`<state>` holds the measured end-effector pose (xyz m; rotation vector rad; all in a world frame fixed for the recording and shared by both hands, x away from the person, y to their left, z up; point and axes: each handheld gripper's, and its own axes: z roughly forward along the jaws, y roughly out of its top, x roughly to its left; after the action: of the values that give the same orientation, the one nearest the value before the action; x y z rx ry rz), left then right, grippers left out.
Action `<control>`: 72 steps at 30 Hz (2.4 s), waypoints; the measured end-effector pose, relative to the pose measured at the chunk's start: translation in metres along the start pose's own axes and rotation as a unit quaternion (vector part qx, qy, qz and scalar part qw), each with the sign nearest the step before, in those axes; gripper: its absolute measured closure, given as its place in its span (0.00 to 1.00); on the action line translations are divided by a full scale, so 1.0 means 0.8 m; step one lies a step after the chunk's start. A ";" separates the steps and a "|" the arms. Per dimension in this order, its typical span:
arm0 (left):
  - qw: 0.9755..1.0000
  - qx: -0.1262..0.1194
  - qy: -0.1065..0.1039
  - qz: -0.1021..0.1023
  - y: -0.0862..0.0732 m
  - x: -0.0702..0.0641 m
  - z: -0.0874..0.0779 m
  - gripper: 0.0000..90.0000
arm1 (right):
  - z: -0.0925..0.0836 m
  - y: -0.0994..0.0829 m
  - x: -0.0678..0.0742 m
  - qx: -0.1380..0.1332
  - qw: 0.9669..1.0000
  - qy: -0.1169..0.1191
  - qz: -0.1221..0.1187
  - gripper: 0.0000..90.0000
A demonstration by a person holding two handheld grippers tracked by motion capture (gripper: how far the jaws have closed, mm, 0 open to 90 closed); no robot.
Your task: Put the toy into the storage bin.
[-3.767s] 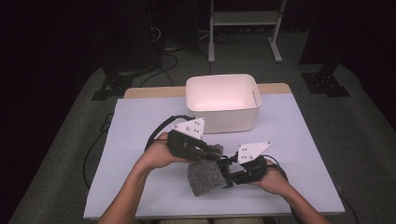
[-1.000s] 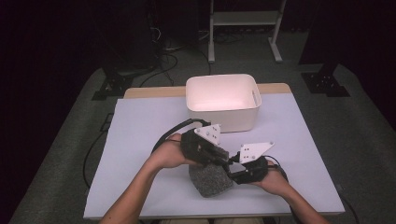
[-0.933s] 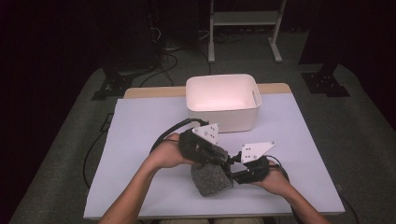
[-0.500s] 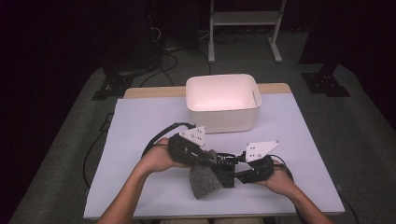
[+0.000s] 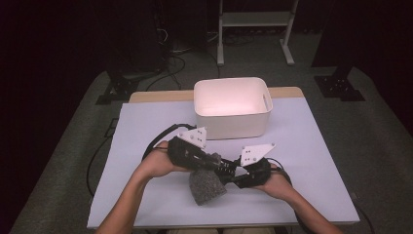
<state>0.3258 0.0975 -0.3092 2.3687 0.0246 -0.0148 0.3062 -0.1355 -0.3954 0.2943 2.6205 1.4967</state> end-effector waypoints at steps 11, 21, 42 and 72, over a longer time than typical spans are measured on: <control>0.999 -0.037 -0.020 -0.010 -0.008 0.006 0.021 0.91 | -0.009 0.001 -0.006 0.032 0.999 -0.003 0.006 0.61; 0.999 0.007 -0.028 -0.021 -0.020 0.010 0.045 0.90 | -0.027 -0.016 -0.004 0.041 0.999 -0.003 0.010 0.62; 0.998 0.025 -0.056 -0.026 -0.027 0.011 0.092 0.89 | -0.046 -0.094 0.001 0.076 0.996 -0.022 0.049 0.56; 0.997 0.030 0.015 -0.064 -0.069 0.025 -0.007 0.89 | 0.008 -0.041 -0.031 0.107 0.994 0.008 -0.016 0.62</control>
<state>0.3444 0.1410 -0.3442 2.4238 0.1932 -0.0429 0.3281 -0.1519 -0.4265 0.2581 2.7886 1.2136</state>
